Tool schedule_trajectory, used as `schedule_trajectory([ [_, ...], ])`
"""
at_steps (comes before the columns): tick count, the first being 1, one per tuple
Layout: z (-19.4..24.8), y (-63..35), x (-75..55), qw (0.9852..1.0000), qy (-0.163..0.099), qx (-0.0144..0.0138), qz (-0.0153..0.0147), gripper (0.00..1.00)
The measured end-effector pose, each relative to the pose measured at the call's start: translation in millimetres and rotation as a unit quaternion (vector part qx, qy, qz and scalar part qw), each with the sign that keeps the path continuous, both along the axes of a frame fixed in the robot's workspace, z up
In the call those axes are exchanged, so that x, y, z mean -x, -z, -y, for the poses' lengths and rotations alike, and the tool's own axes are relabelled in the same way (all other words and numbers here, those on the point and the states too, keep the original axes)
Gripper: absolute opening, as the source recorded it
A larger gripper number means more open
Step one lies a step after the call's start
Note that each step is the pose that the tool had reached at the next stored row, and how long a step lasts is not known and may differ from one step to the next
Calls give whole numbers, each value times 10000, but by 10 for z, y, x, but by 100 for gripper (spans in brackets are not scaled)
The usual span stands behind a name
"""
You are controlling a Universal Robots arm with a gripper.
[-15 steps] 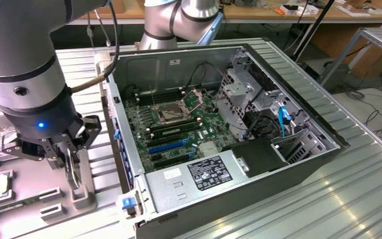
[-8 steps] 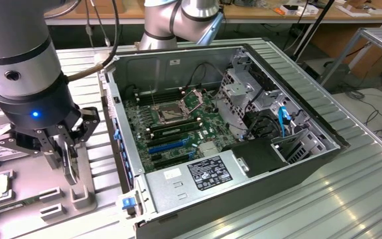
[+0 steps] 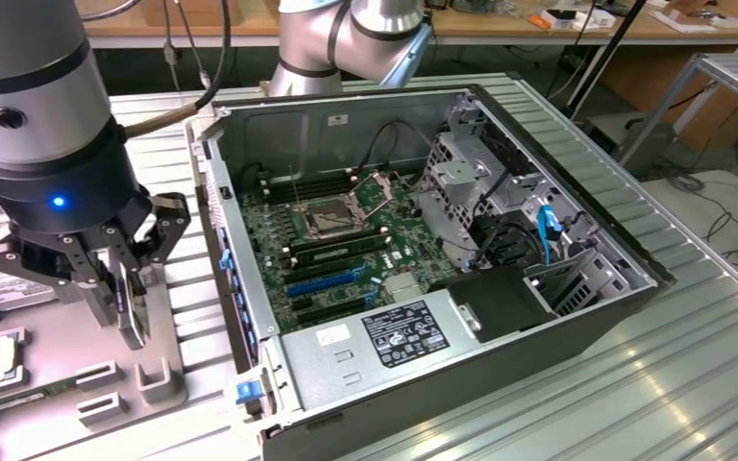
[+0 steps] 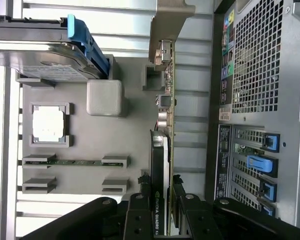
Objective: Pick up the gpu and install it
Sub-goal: 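Pick up the gpu and move the gpu toward the slot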
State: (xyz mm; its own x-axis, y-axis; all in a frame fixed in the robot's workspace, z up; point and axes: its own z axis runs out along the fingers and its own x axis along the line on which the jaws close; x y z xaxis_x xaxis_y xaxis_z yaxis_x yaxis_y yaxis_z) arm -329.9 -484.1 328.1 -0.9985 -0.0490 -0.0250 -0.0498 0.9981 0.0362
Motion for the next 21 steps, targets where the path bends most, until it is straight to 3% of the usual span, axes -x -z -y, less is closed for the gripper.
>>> schedule_trajectory([
  [6, 0, -142, 0, 10000, 0, 0, 0, 27],
  [14, 0, -442, 0, 10000, 0, 0, 0, 27],
  [21, 0, -597, 0, 10000, 0, 0, 0, 27],
])
